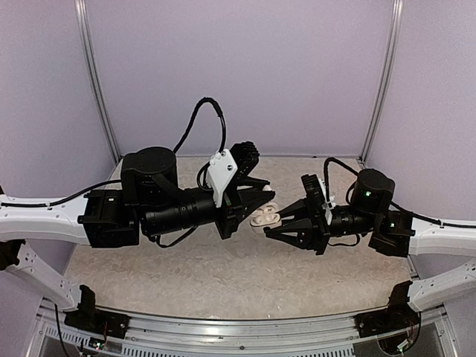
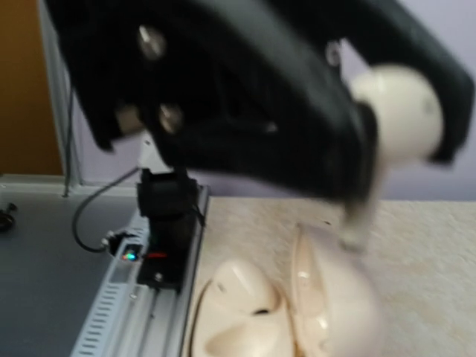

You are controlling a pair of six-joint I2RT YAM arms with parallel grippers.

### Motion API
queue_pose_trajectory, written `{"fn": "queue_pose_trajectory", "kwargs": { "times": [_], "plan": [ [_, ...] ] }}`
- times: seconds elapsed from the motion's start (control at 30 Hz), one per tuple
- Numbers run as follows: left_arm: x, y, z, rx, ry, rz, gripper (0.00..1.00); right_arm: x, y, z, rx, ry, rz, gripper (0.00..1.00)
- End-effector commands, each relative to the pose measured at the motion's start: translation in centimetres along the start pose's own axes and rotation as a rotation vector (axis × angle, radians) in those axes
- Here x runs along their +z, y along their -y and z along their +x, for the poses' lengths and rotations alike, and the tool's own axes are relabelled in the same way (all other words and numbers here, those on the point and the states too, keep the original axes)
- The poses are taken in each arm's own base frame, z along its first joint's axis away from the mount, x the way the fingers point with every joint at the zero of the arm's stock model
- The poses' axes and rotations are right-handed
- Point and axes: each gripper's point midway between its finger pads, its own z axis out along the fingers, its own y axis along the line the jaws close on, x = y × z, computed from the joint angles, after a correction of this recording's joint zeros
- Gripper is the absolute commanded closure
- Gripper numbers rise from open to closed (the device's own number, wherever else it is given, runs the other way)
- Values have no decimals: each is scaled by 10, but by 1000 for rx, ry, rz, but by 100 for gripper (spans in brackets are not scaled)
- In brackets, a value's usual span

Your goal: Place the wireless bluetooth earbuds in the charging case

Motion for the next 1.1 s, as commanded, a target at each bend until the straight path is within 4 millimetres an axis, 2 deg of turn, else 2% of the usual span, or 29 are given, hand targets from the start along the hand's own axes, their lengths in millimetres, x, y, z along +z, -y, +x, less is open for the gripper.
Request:
{"fn": "queue_pose_trajectory", "kwargs": {
  "times": [0.0,0.3,0.57,0.83,1.07],
  "plan": [
    [-4,5,-12,71,20,31,92,3,-13,-21,17,54,-87,100],
    [-11,23,-15,90,43,141,92,7,-18,-18,44,42,-135,100],
    [-22,26,-25,112,69,152,92,11,-20,-14,74,28,-163,100],
    [-24,38,-14,172,25,184,92,15,-27,-18,107,31,-234,100],
    [-26,37,-10,193,18,181,92,16,-33,-24,121,43,-285,100]
  ]
}}
